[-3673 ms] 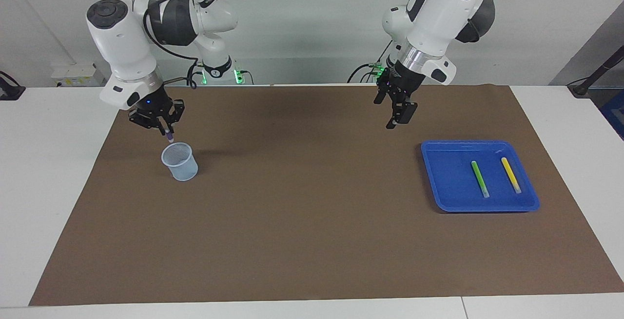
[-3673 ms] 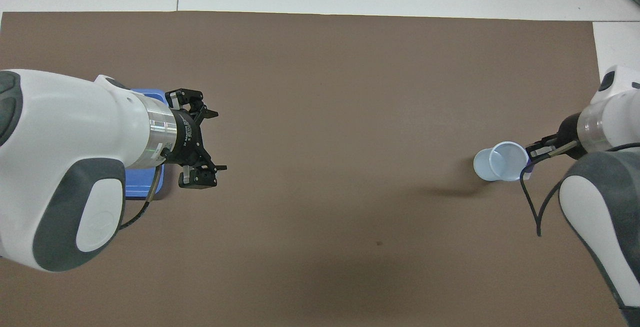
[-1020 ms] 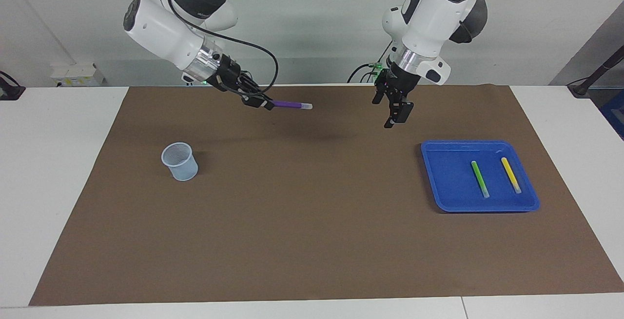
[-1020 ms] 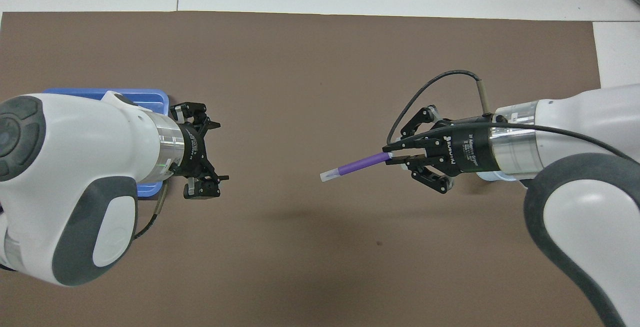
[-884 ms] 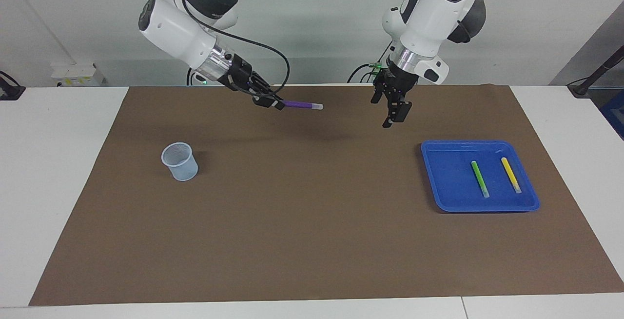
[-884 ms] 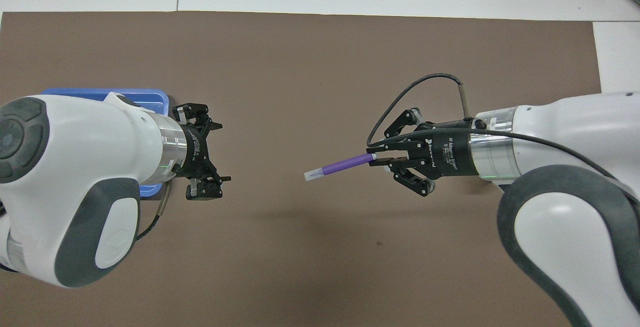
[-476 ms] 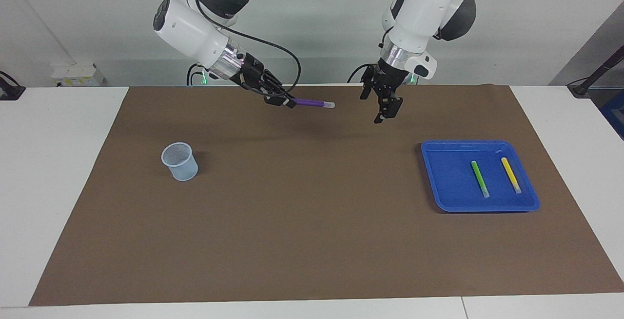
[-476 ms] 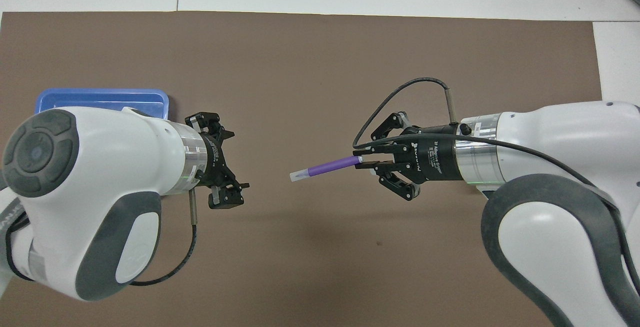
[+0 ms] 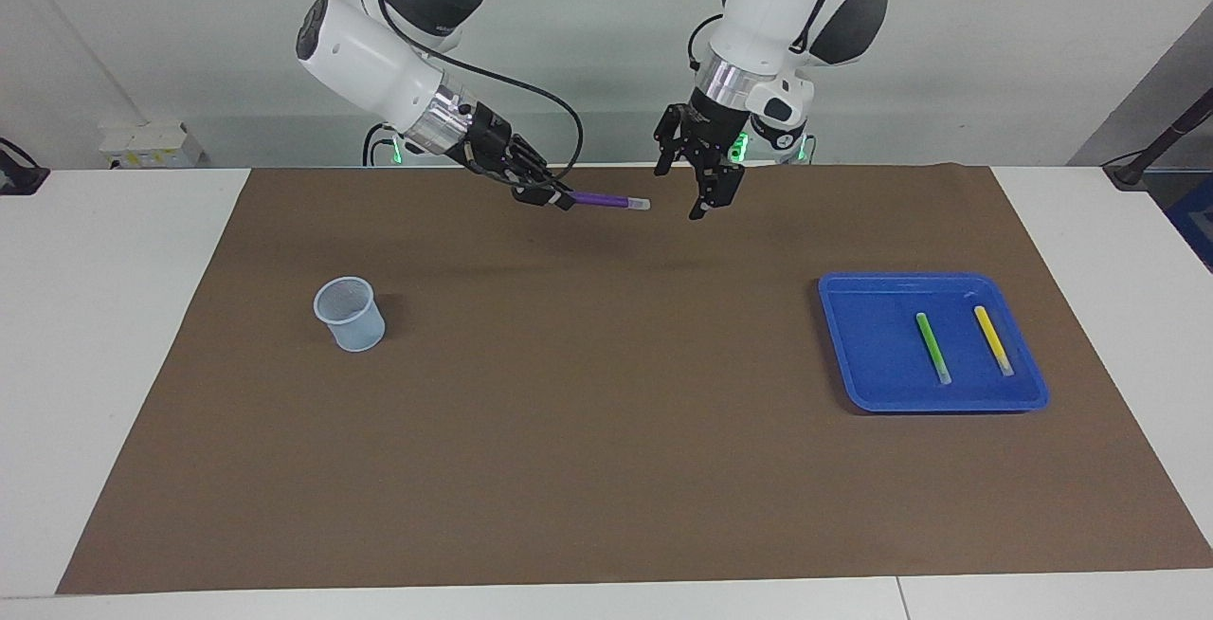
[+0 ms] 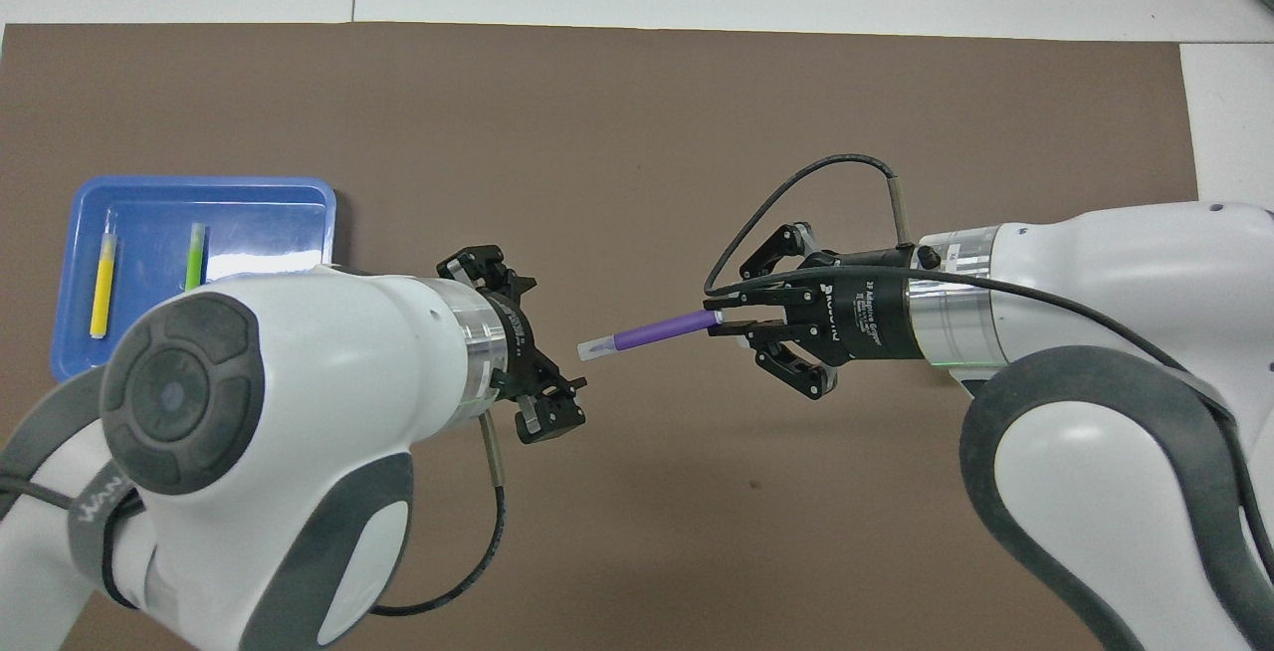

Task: Right arm passes pens to left for tray arrangement
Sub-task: 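Close the left gripper on the purple pen held by the right gripper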

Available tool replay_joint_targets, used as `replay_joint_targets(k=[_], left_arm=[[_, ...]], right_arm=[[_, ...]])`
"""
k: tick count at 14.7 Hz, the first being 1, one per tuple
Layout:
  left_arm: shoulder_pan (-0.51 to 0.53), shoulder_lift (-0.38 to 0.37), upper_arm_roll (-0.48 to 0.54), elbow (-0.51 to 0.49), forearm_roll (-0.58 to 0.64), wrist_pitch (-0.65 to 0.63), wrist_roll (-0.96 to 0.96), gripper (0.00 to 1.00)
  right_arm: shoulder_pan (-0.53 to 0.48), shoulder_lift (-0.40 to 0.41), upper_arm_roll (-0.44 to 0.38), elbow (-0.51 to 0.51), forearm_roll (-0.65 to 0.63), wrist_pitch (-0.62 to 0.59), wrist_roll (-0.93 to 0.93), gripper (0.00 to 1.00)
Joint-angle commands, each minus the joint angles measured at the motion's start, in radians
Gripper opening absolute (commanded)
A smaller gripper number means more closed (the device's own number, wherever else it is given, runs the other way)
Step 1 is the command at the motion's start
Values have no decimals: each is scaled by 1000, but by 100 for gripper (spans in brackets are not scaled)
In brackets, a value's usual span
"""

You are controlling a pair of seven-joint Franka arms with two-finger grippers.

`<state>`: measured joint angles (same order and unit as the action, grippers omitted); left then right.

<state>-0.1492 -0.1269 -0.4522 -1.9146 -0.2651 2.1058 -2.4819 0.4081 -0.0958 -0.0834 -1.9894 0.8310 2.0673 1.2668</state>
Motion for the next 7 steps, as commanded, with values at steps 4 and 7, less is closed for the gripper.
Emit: replay_joint_targets(k=[4, 7], left_arm=[[-79, 58, 12, -23, -5, 221, -20, 100], [-112, 89, 13, -3, 6, 183, 15, 100]], right_arm=[[-5, -25, 4, -26, 26, 14, 6, 0], [-5, -25, 4, -26, 26, 14, 6, 0]])
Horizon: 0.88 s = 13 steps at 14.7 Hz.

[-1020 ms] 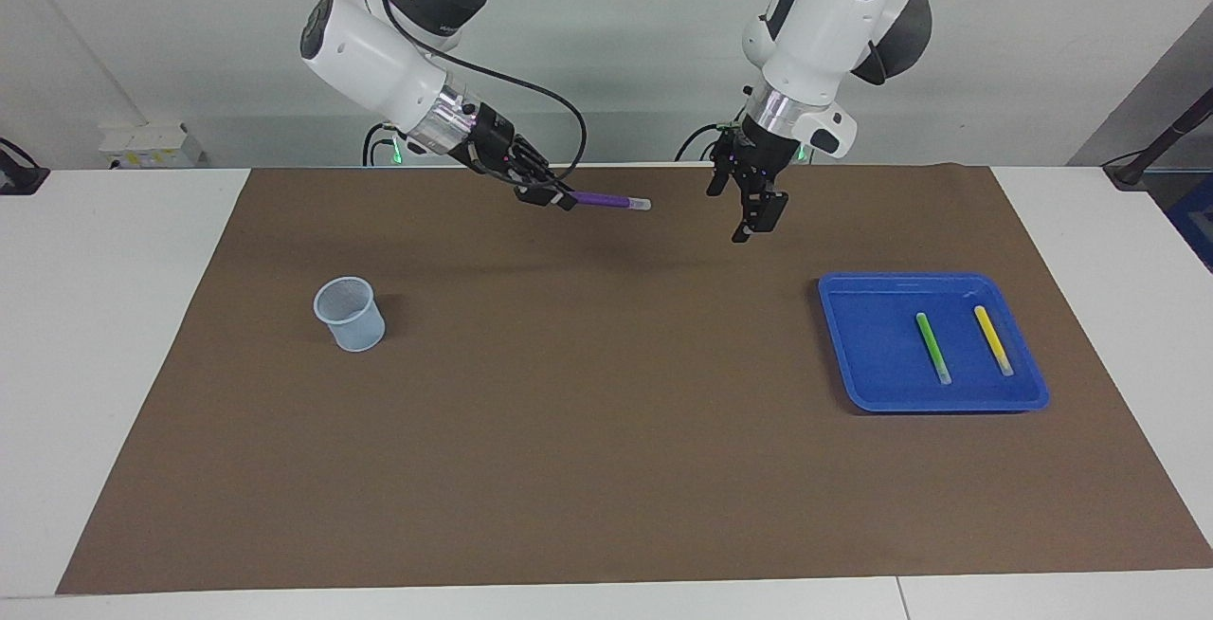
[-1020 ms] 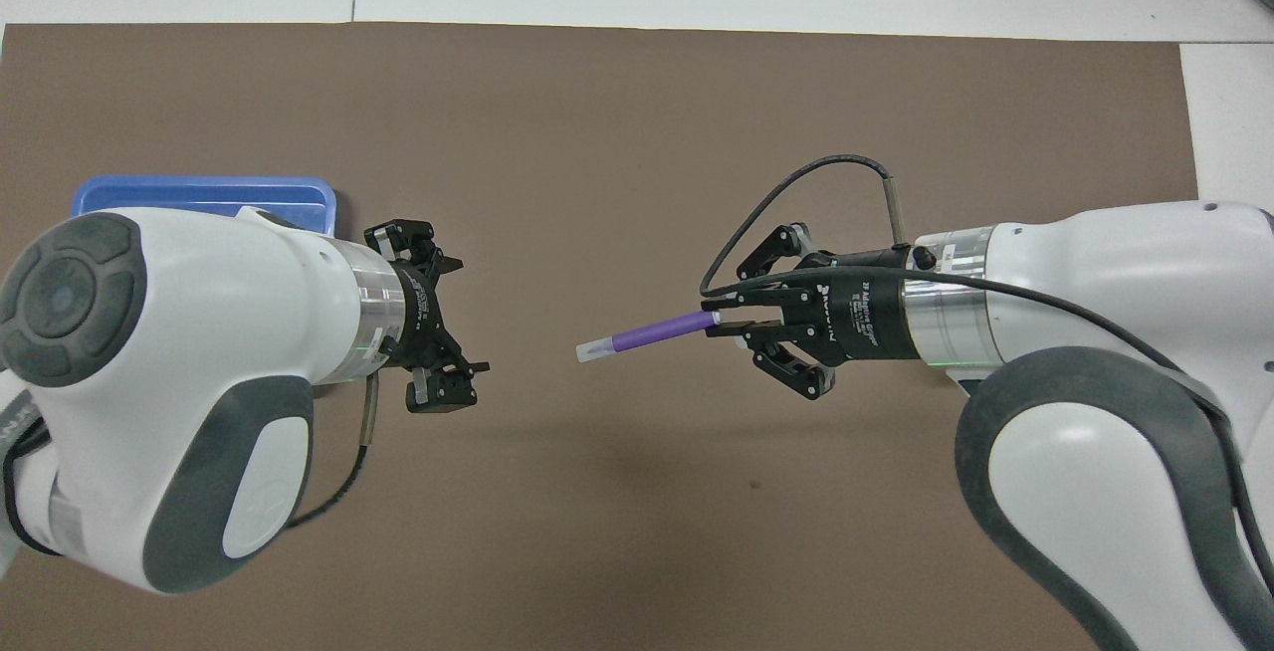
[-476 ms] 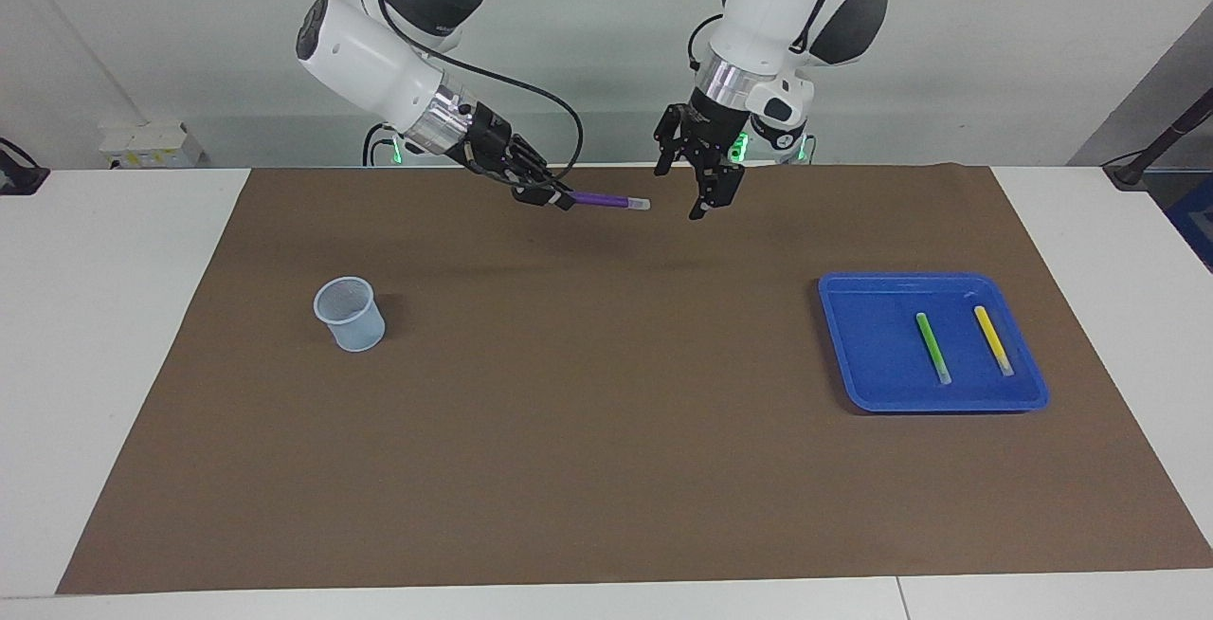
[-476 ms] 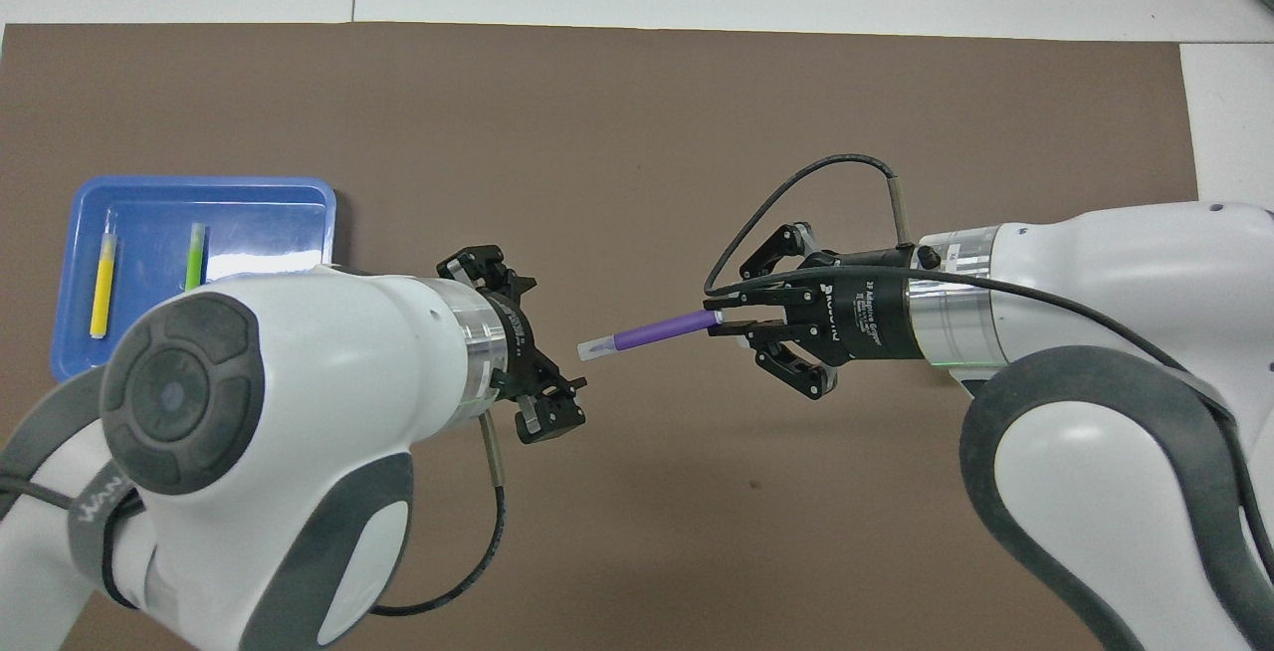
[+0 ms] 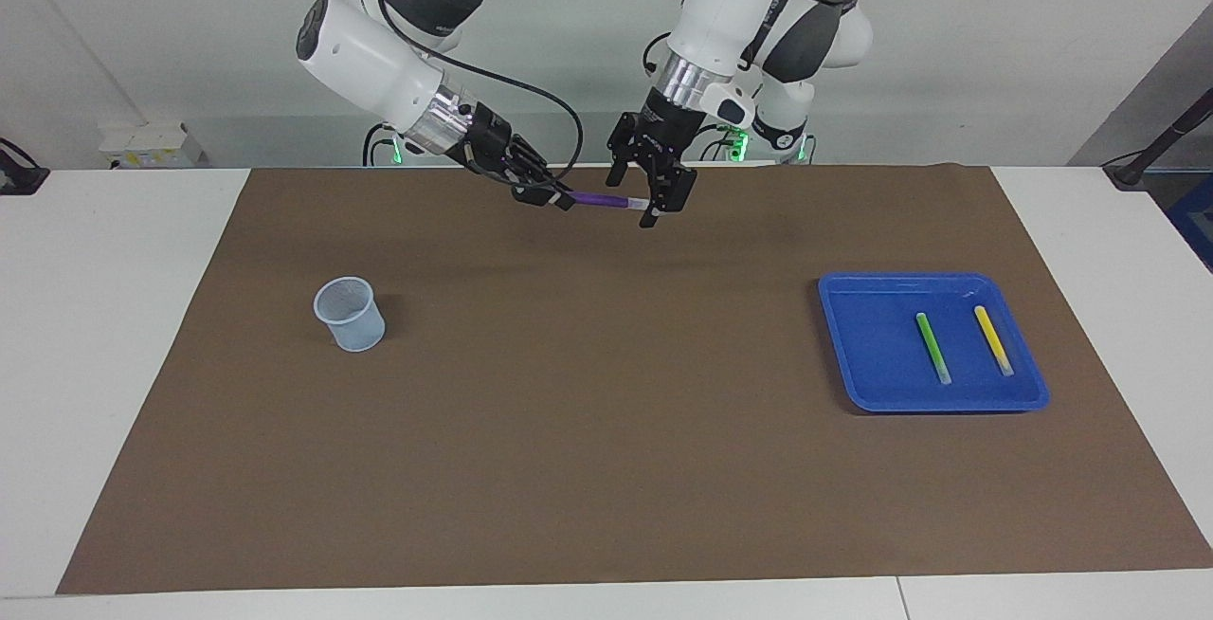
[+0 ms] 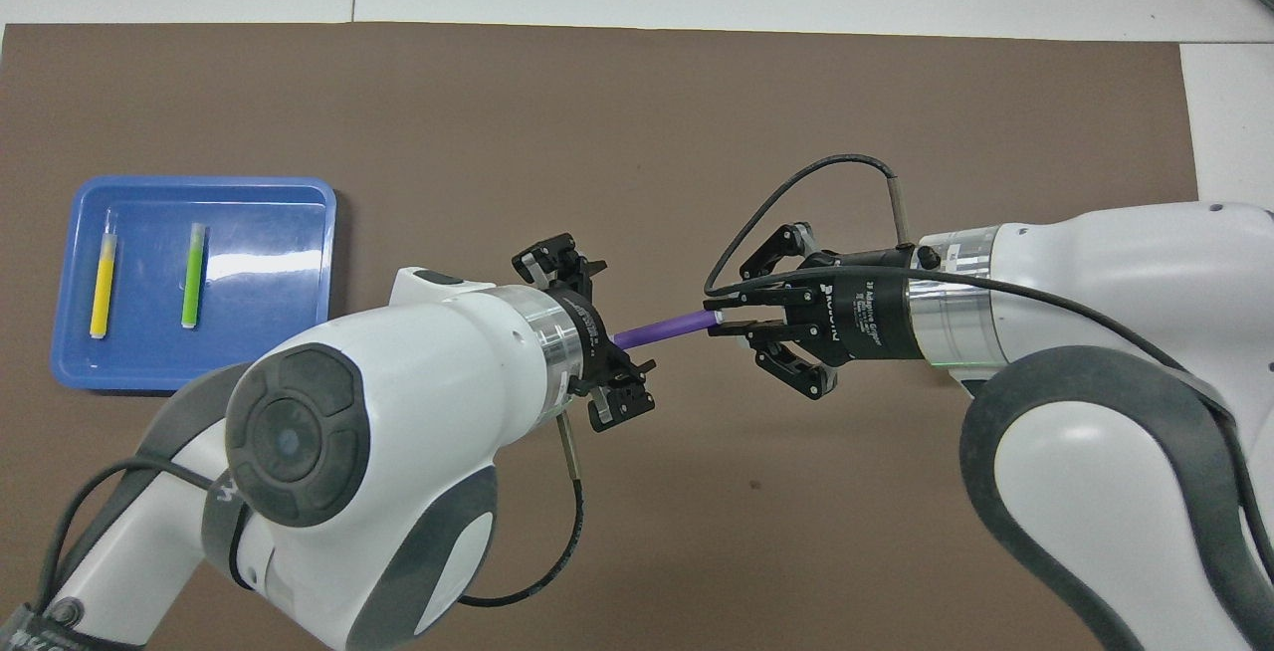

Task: Right arm passes pens to left for tray arrangement
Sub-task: 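Close the left gripper on the purple pen held by the right gripper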

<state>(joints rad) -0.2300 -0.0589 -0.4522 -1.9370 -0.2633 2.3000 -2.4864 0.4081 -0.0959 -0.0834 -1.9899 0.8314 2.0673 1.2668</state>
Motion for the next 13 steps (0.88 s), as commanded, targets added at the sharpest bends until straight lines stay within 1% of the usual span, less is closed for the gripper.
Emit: replay_joint_targets(k=[1, 2, 5, 7, 8, 10, 11, 12, 13], left_arm=[[-32, 22, 14, 38, 6, -49, 20, 100], [-32, 27, 12, 65, 6, -88, 21, 100], [-44, 39, 14, 87, 6, -106, 18, 86], [-49, 39, 14, 86, 13, -119, 21, 83], [-67, 39, 14, 82, 22, -111, 24, 81], [-74, 39, 14, 82, 39, -111, 23, 81], [-74, 39, 14, 82, 39, -116, 23, 79], [-74, 39, 12, 82, 39, -119, 24, 74], [-74, 39, 14, 84, 42, -126, 24, 62]], right_arm=[[-5, -25, 4, -26, 26, 14, 6, 0], [-5, -25, 4, -26, 26, 14, 6, 0], [-5, -25, 4, -24, 28, 14, 5, 0], [-5, -24, 4, -20, 28, 10, 5, 0], [-5, -22, 4, -20, 28, 10, 5, 0], [-5, -22, 4, -20, 28, 7, 3, 0], [-5, -22, 4, -20, 26, 7, 2, 0], [-5, -22, 4, -20, 28, 7, 0, 0], [-5, -22, 4, -20, 28, 7, 0, 0]])
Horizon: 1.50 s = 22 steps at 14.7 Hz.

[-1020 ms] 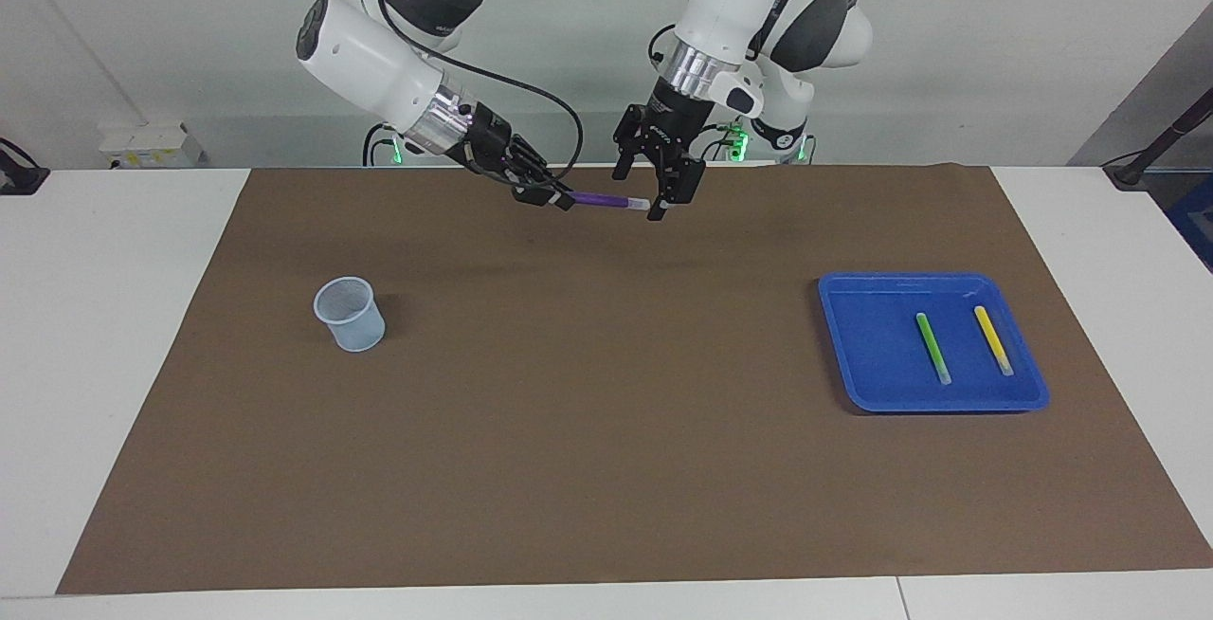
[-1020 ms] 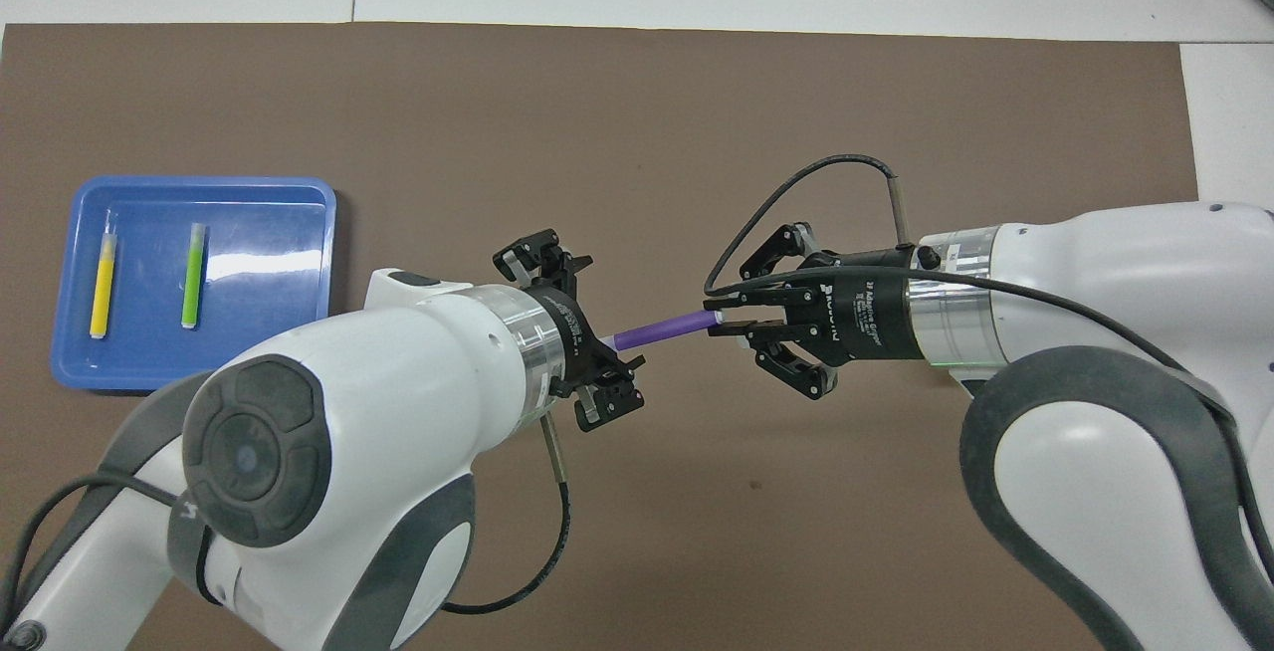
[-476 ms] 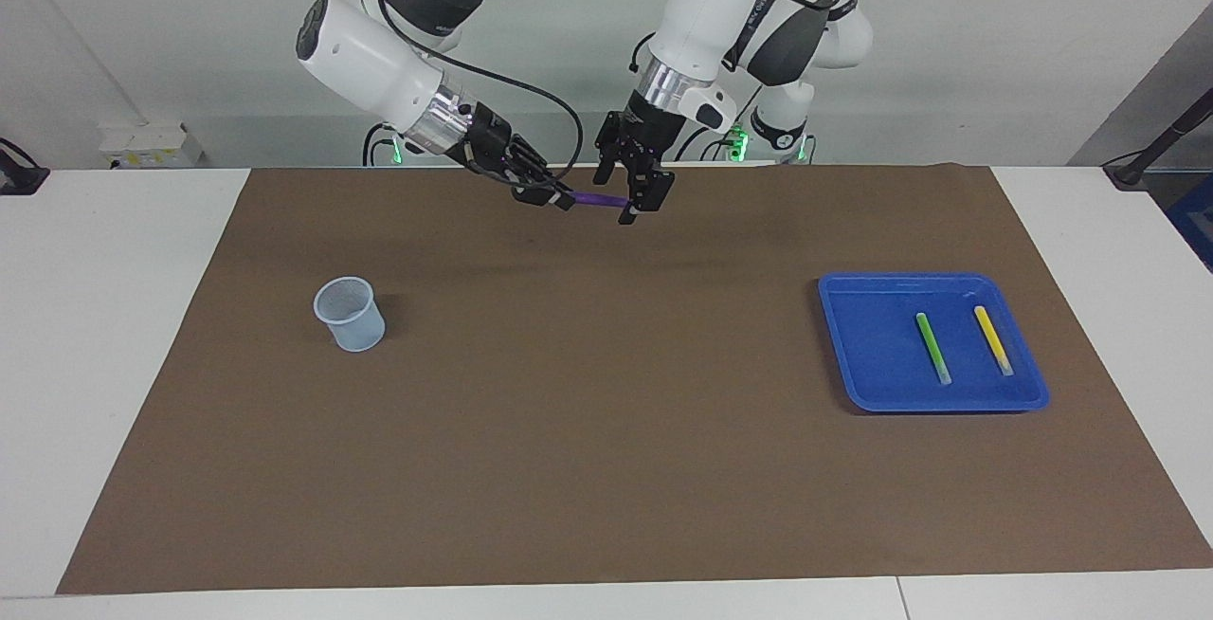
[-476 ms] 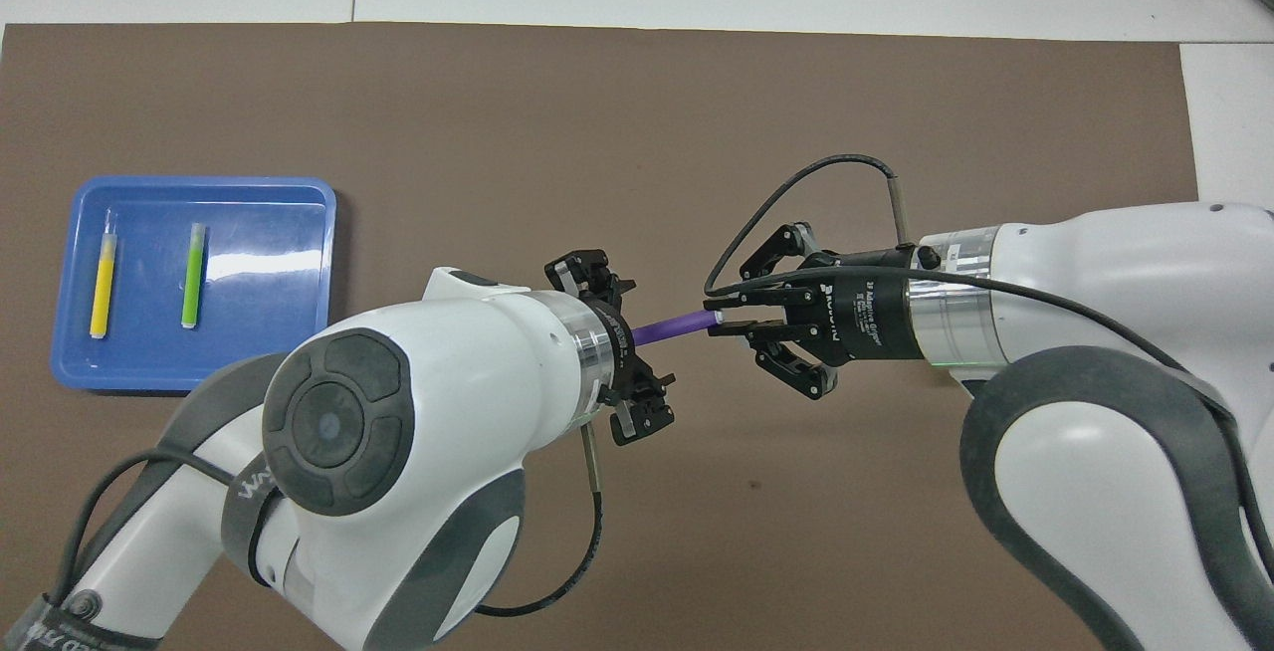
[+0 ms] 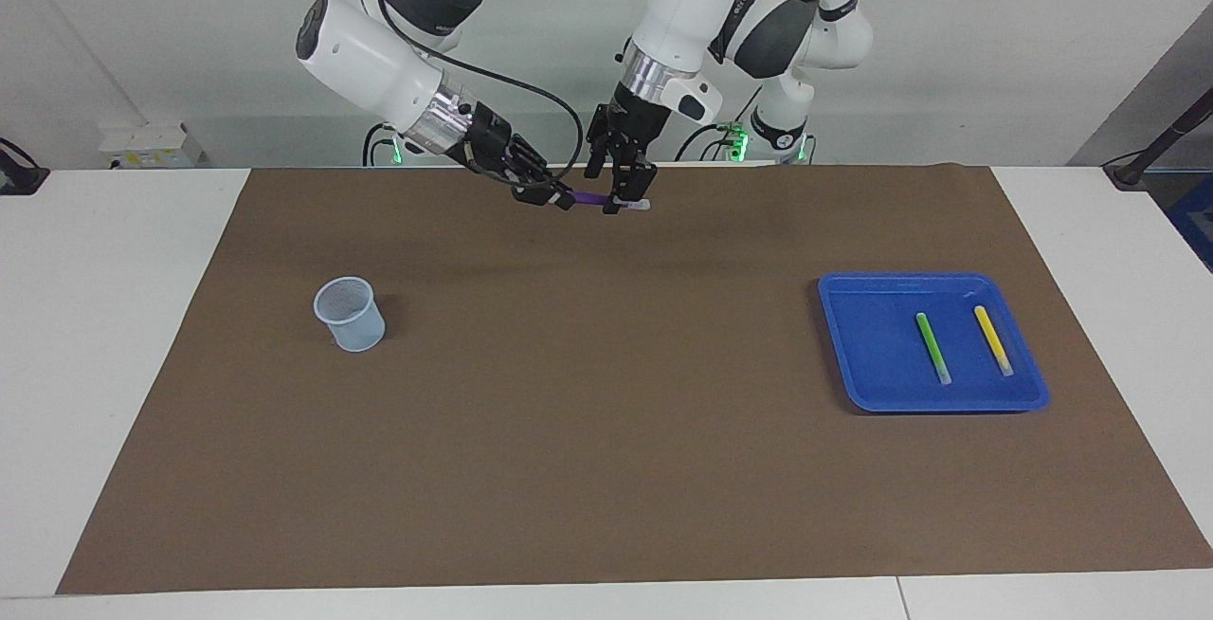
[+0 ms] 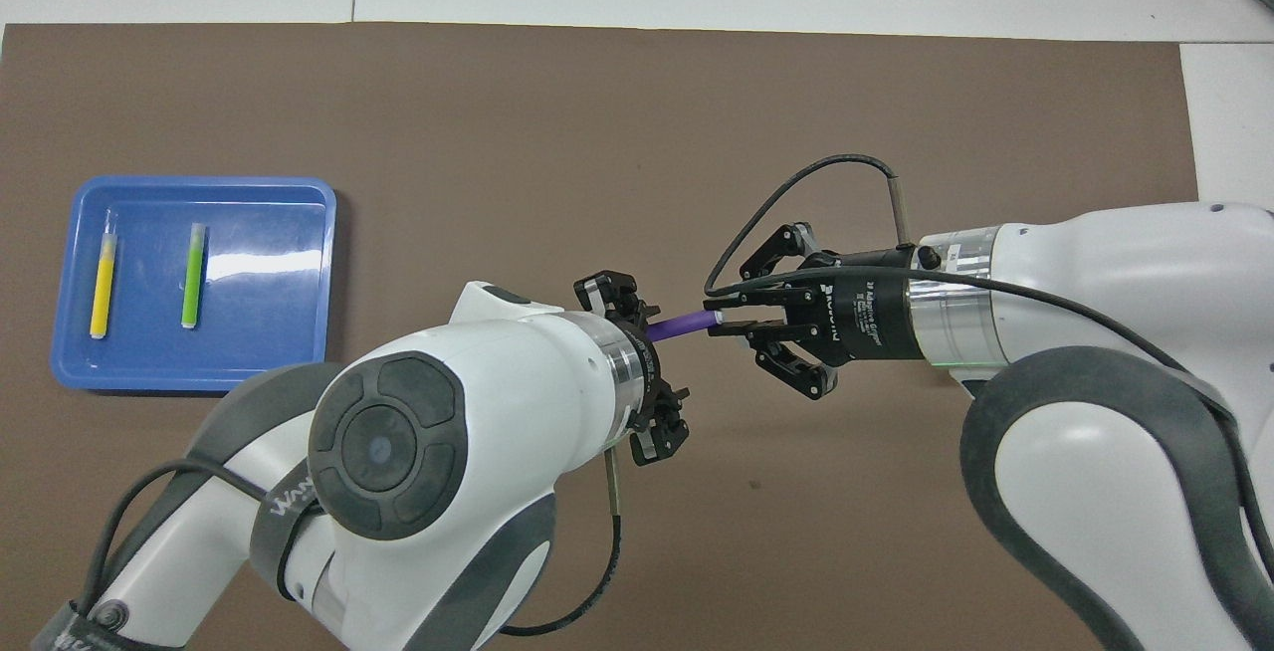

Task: Right arm passes pens to left for tray arrangement
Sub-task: 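Close the left gripper on the purple pen held by the right gripper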

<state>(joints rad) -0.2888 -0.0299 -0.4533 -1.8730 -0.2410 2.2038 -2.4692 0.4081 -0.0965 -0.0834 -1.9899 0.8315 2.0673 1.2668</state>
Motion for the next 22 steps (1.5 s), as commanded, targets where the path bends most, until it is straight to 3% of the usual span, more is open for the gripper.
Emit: replay_joint_targets(k=[1, 6, 8, 9, 16, 17, 18, 19, 22], left_arm=[[-16, 10, 15, 23, 29, -50, 7, 52], [-20, 13, 13, 43, 46, -92, 15, 31], [-32, 13, 15, 40, 45, -82, 15, 4], [-32, 13, 15, 40, 46, -82, 15, 0], [-32, 13, 15, 38, 52, -81, 41, 0], [-33, 13, 15, 37, 54, -82, 42, 0], [-33, 13, 15, 37, 55, -82, 48, 0], [-32, 13, 15, 38, 55, -88, 80, 0], [8, 7, 22, 29, 54, -116, 225, 0]], right_arm=[[-5, -22, 4, -20, 28, 7, 0, 0], [-5, -22, 4, -18, 28, 7, -1, 0], [-5, -22, 4, -18, 26, 5, 0, 0], [-5, -22, 4, -18, 28, 5, 0, 0], [-5, -22, 4, -17, 26, 5, -1, 0], [-6, -22, 4, -17, 24, 1, -4, 31], [-6, -22, 4, -17, 23, -12, -15, 73], [-6, -23, 4, -15, 21, -19, -44, 100], [-14, -22, 4, -14, 21, -27, -56, 100]])
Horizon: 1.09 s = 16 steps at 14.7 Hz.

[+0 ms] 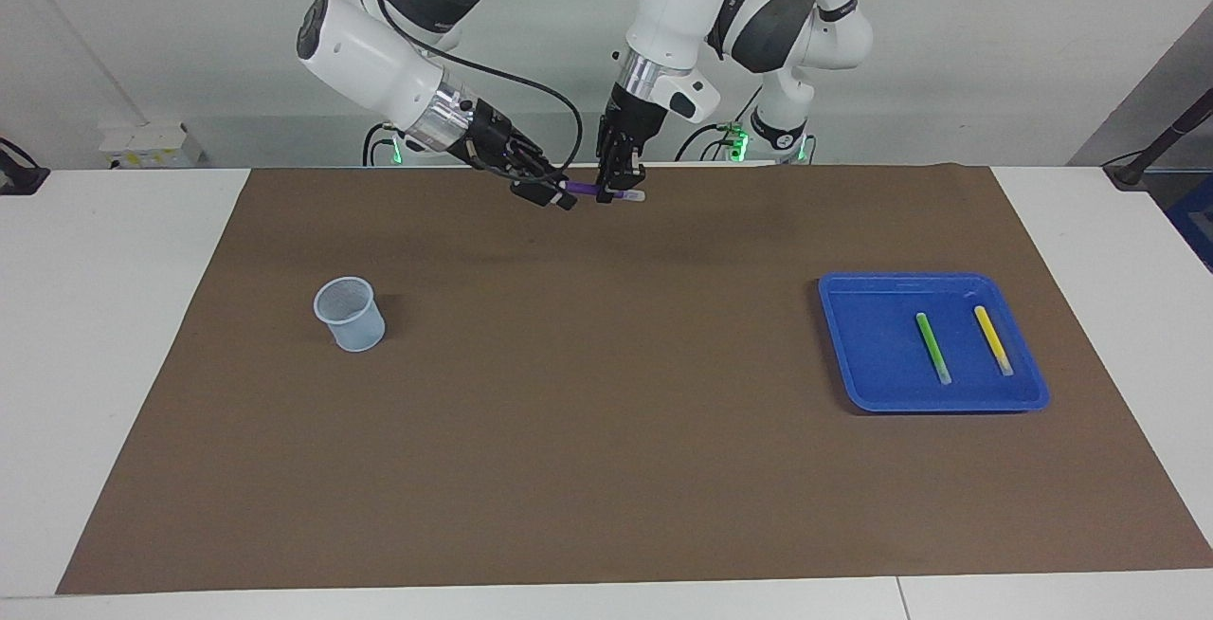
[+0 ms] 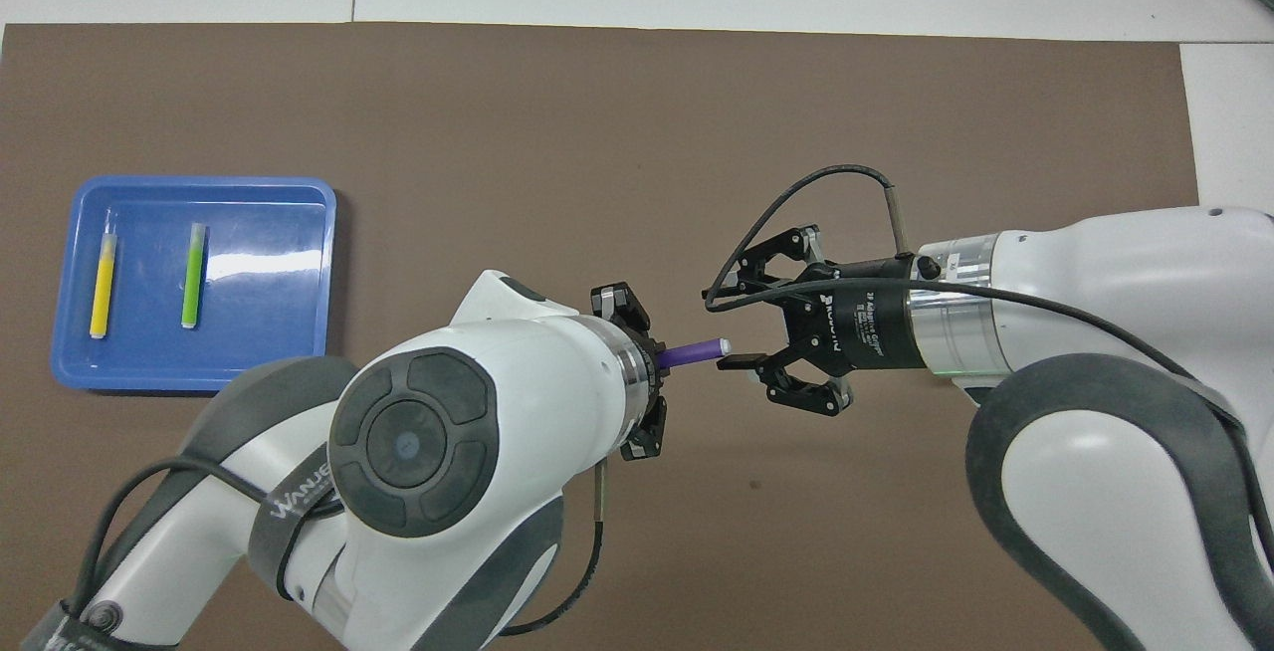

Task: Right arm passes pens to left for tray arrangement
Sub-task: 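Carry the purple pen to the tray with the left gripper while the right gripper withdraws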

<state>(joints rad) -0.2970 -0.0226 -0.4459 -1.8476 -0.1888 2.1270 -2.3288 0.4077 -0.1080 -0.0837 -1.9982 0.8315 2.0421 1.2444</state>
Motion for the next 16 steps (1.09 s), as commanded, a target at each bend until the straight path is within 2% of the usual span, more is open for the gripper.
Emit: replay_joint_targets(k=[1, 3, 5, 9, 14, 16], left_arm=[[47, -2, 15, 1, 2, -50, 129, 0], [96, -11, 16, -18, 2, -77, 251, 0], [151, -26, 16, -44, 0, -117, 429, 0], [298, -69, 16, -117, 0, -194, 791, 0], [524, -92, 19, -134, 0, -338, 1360, 0], [600, -88, 21, -137, 2, -352, 1593, 0]], right_arm=[[-17, -10, 4, -5, 21, -8, -45, 100], [-26, -10, -2, -4, 12, -32, -94, 100], [-58, -9, -4, 1, -40, -75, -222, 100], [-115, 7, -4, 50, -309, -181, -549, 100], [-129, 13, -5, 71, -582, -197, -840, 100], [-142, 21, -7, 84, -652, -197, -936, 100]])
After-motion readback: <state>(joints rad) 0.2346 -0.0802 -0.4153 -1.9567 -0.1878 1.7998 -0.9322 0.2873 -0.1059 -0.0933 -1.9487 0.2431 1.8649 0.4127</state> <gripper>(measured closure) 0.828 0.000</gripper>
